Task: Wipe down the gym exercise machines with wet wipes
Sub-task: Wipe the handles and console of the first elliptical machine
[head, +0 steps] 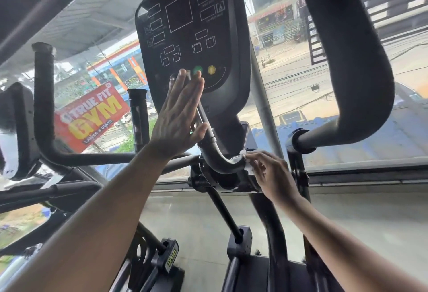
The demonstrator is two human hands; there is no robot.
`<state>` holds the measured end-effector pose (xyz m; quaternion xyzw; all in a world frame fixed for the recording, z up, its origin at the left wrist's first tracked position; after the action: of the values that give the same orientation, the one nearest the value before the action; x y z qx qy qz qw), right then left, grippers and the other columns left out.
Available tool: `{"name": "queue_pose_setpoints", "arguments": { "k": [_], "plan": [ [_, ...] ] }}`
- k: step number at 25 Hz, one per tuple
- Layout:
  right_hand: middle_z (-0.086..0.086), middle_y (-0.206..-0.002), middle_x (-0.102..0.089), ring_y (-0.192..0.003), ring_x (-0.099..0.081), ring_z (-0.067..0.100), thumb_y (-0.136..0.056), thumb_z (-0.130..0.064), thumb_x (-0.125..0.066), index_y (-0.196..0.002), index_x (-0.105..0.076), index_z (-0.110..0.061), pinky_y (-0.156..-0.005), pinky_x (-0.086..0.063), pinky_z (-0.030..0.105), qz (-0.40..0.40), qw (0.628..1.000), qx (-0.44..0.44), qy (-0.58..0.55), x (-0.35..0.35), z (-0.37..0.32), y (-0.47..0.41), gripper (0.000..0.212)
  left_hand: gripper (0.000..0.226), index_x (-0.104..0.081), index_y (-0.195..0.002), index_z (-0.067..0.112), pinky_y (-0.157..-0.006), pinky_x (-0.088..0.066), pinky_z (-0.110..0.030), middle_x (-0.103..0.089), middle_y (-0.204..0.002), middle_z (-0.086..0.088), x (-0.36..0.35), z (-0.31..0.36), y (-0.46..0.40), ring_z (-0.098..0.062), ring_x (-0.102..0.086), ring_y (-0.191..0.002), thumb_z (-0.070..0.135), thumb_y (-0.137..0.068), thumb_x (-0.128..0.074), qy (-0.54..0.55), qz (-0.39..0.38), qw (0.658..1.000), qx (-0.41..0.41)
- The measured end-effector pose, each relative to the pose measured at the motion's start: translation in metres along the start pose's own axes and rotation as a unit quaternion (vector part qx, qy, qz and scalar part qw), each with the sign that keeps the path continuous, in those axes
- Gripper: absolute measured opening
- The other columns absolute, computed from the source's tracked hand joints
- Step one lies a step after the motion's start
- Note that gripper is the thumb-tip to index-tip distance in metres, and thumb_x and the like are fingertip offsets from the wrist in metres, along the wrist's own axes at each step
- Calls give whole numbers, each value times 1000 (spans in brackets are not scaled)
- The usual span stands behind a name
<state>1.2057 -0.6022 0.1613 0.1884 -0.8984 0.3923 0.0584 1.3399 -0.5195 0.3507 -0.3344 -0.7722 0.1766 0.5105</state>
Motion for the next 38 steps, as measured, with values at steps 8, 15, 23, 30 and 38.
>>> {"name": "queue_pose_setpoints", "arguments": {
  "k": [8,15,23,30,38],
  "plan": [
    [-23,-110,-69,-95,-71,5,-98,-10,-66,-116,-73,-19,-79,-60,32,7,991,-18,-130,-12,-37,12,21,82,-37,-152,-12,-120,-25,-69,-36,-162,-28,3,4,1,-52,-22,-154,54,-107,-22,13,36,999,-10],
    [-11,-108,-74,-86,-69,-5,-90,2,-69,-113,-75,-17,-81,-59,24,24,996,-84,6,-11,42,-1,30,85,-41,-149,-15,-126,-21,-60,-40,-159,-28,4,3,2,-51,-26,-152,55,-107,-17,33,84,996,-13],
    [5,-94,-78,-86,-73,24,-93,-7,-68,-108,-75,-21,-76,-60,40,-11,976,-200,86,-28,123,-21,21,86,-42,-148,-14,-127,-19,-56,-41,-158,-27,3,2,2,-50,-29,-151,56,-107,-16,29,110,993,-22],
    [-10,-87,-77,-86,-72,11,-83,-10,-77,-85,-74,-28,-79,-61,34,75,906,-404,-103,-47,171,7,18,87,-42,-148,-15,-127,-20,-54,-41,-157,-28,2,2,0,-51,-31,-150,57,-106,-16,32,116,992,-31],
    [4,-97,-78,-89,-70,21,-89,0,-64,-96,-81,-15,-87,-57,38,-244,932,-197,179,-66,142,-82,24,87,-41,-148,-15,-123,-26,-62,-42,-157,-29,0,1,0,-51,-34,-149,56,-106,-16,31,119,992,-33]
  ]
}}
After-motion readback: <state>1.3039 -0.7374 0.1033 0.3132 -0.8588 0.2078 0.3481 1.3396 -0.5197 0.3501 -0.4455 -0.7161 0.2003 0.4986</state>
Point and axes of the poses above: each hand's wrist, its own y-axis away from the middle knuckle, its own x-axis out of the back of the hand, z = x × y, the point moved 9 cm from there along -y, towards the middle knuckle
